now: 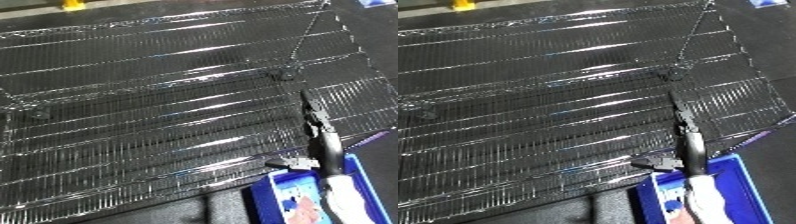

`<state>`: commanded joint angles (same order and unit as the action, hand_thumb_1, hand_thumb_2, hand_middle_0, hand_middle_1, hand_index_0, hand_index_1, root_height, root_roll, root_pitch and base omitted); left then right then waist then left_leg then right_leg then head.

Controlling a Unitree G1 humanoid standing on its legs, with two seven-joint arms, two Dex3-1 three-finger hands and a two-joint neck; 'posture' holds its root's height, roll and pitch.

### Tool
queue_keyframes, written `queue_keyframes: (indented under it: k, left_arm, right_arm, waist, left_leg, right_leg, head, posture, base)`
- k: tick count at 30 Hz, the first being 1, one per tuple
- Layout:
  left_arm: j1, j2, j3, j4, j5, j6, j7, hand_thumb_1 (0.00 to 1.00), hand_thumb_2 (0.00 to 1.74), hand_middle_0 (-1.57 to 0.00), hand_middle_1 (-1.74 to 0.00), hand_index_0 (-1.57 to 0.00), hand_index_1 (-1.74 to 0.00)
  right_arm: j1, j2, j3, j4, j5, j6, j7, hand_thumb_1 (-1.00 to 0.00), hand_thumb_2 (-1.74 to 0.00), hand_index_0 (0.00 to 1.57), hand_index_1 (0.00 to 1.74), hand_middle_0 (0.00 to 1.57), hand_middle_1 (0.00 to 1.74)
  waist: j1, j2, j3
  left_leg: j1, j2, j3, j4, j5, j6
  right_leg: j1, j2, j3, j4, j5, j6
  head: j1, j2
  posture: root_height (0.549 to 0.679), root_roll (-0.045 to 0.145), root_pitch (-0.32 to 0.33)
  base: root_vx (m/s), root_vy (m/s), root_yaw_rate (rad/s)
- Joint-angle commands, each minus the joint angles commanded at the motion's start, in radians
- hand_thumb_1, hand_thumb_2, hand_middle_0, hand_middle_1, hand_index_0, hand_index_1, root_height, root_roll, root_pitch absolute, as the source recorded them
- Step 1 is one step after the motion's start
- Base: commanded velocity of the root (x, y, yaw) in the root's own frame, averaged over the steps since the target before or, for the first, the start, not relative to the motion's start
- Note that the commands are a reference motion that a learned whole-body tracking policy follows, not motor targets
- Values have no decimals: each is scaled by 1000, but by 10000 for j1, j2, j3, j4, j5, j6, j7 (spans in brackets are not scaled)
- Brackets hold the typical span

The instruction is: Pick up the object and place it into the box

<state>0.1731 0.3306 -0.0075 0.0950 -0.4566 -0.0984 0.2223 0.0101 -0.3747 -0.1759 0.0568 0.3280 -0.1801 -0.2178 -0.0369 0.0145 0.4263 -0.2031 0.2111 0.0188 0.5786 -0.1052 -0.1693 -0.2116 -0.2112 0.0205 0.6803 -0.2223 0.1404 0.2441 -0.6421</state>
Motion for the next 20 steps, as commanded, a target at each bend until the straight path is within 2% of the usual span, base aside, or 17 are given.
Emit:
queue_keyframes:
  k: [10, 20]
  left_arm:
    - [-422, 46, 119, -188, 52, -138, 353, 1000, 1740, -1570, -1740, -1570, -1740]
    - [-502, -45, 214, -201, 233, -120, 461, 1000, 1740, -1570, -1740, -1570, -1740]
  right_arm:
    - [-265, 150, 813, 167, -185, 89, 113, 0, 0, 0, 0, 0, 0]
    - [-214, 251, 938, 277, -230, 33, 120, 0, 0, 0, 0, 0, 0]
  waist:
    - [354, -172, 70]
    - [426, -166, 144]
  left_leg:
    - [-79, -26, -205, 45, -6, 37]
    - [-52, -55, -200, 64, -40, 65]
  right_leg:
    - [44, -24, -156, 126, -79, 9]
    - [-19, -89, -179, 295, -137, 35]
  head:
    - [-1095, -97]
    - [-1083, -87]
  posture:
    - [637, 36, -204]
    - [635, 39, -209]
  base:
    - [-3, 8, 56]
    - [3, 18, 6]
